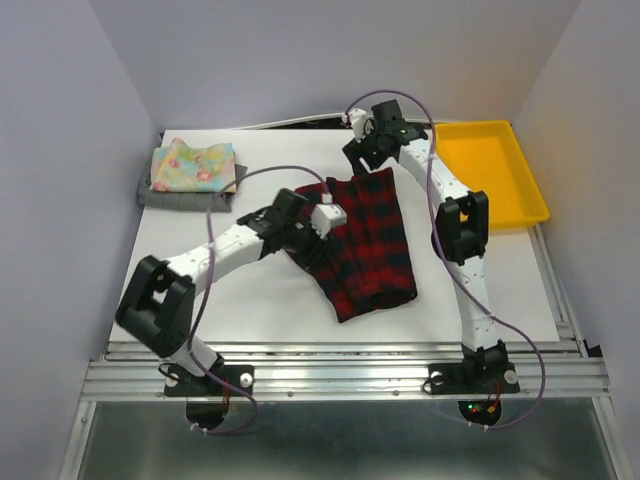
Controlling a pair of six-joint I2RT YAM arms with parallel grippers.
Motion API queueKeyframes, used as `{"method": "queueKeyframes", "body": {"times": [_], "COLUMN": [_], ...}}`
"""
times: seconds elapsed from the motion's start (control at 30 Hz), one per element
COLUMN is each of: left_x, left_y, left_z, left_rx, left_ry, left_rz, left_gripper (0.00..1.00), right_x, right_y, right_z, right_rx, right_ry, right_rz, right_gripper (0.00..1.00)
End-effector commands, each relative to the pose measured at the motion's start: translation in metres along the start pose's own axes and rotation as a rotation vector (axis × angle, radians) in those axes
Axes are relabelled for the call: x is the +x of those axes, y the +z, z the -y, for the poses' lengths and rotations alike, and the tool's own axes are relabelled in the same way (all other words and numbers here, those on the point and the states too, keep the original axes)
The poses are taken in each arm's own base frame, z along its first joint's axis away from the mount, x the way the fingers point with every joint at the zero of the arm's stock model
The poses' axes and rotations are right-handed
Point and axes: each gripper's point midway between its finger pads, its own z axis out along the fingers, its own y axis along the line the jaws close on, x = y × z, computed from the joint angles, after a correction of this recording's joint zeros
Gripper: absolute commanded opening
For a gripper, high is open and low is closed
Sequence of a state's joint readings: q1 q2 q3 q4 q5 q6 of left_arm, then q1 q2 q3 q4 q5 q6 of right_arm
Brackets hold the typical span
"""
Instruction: Fold and stack the skirts
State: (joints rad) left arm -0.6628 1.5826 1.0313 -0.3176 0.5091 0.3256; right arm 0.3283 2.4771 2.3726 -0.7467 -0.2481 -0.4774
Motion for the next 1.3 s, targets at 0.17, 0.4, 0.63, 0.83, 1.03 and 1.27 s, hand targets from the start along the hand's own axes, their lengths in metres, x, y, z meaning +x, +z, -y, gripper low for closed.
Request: {"method": "queueKeyframes", "body": {"times": [0.17, 0.4, 0.63, 0.83, 1.03, 1.27], "left_x": [-0.068, -0.059, -0.030, -0.020, -0.011, 0.007], "left_y": [-0.119, -0.078, -0.050, -0.036, -0.024, -0.008], "left_z": [-0.046, -0.052, -0.062, -0.075, -0.086, -0.106], "left_rx": [-0.223, -0.083, -0.084, -0.106, -0.132, -0.198], "left_ry": [-0.510, -0.778, -0.930, -0.959, -0.981, -1.033], "left_rz": [0.575, 0.613, 0.590, 0.568, 0.541, 0.494], "left_gripper": [0.22, 0.00, 0.00, 0.00, 0.00, 0.00], "right_x": [-0.118, -0.069, -0.033, 0.019, 0.040, 0.049], "right_y": [-0.143, -0.120, -0.086, -0.061, -0.035, -0.027], "right_z": [-0.067, -0.170, -0.219, -0.218, -0.217, -0.223], "right_rx": [-0.069, -0.227, -0.159, -0.044, -0.039, -0.077], "right_ry": [0.130, 0.286, 0.292, 0.249, 0.205, 0.171], "right_rz": [0.277, 0.042, -0.084, -0.203, -0.255, -0.278], "right_gripper": [0.77, 0.74, 0.72, 0.68, 0.58, 0.61]}}
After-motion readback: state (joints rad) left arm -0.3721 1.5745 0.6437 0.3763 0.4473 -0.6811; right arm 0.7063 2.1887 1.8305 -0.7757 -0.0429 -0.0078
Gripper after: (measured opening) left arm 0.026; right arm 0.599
